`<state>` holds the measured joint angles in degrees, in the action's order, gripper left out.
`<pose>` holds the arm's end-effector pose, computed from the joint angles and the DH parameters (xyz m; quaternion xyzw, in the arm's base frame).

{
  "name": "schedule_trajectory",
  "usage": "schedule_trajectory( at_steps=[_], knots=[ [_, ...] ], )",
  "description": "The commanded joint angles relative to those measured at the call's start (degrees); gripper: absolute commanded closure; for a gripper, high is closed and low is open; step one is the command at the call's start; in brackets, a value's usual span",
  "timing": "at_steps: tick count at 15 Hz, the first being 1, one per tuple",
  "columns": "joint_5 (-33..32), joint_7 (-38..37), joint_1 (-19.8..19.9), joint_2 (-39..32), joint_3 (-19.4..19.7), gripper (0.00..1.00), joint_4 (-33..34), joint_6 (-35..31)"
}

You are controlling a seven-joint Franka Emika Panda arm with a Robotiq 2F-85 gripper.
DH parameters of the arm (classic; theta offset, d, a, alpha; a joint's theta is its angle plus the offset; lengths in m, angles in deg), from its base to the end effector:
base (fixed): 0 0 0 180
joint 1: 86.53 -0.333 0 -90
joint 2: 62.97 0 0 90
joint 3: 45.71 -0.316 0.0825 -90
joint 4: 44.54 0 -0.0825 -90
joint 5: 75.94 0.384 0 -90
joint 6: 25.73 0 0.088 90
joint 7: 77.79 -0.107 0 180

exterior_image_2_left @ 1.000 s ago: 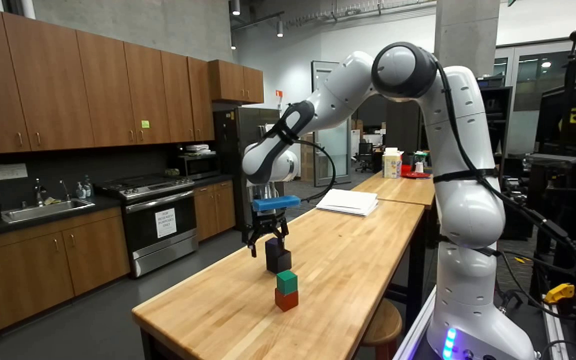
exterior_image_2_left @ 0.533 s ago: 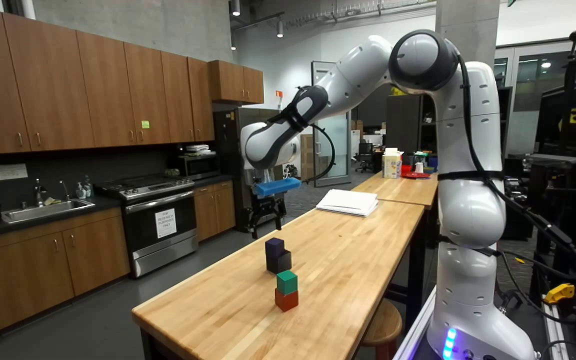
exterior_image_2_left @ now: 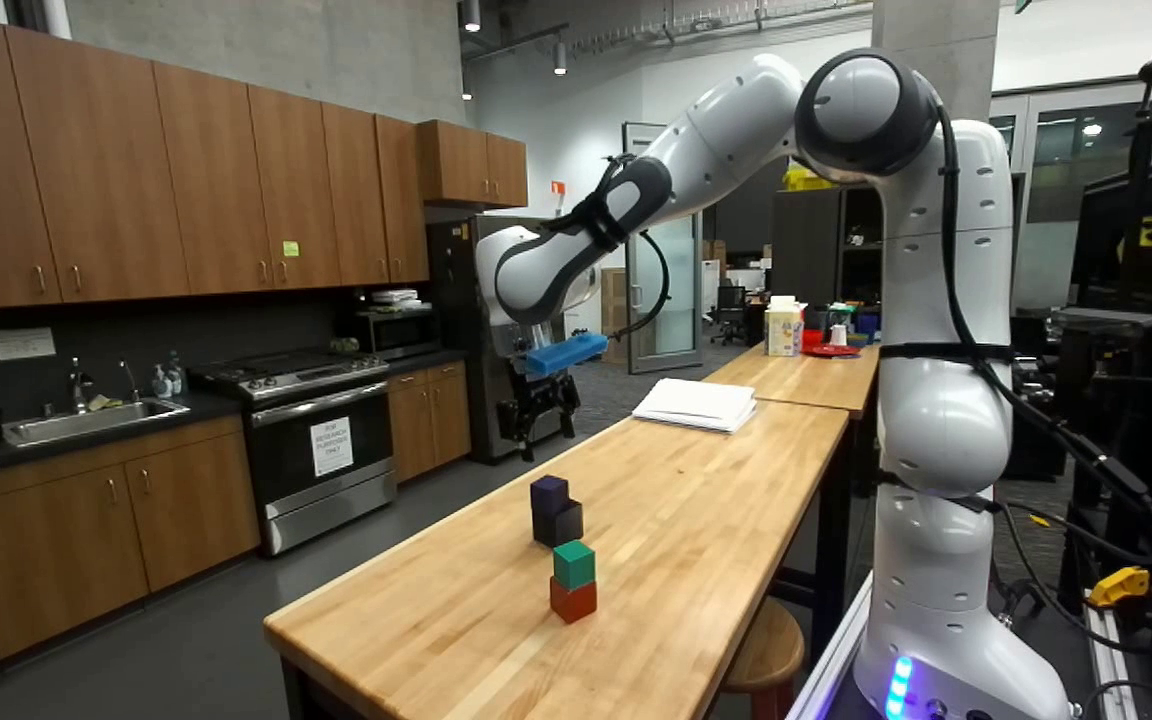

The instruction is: Move both the green cube and orange cube to the table

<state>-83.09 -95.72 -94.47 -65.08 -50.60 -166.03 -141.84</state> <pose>0.5214 0.1112 0.3848 0.9964 -0.0132 -0.0488 0.0679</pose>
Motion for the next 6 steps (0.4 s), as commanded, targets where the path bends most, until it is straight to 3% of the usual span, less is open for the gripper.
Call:
schedule_trajectory(
  at_steps=[1,6],
  knots=[
    [-2.6,2.3,0.4,1.6,-0.5,0.0,0.9,4.0],
    [-2.8,2.1,0.7,1.1,-0.5,0.0,1.4,3.6]
  ],
)
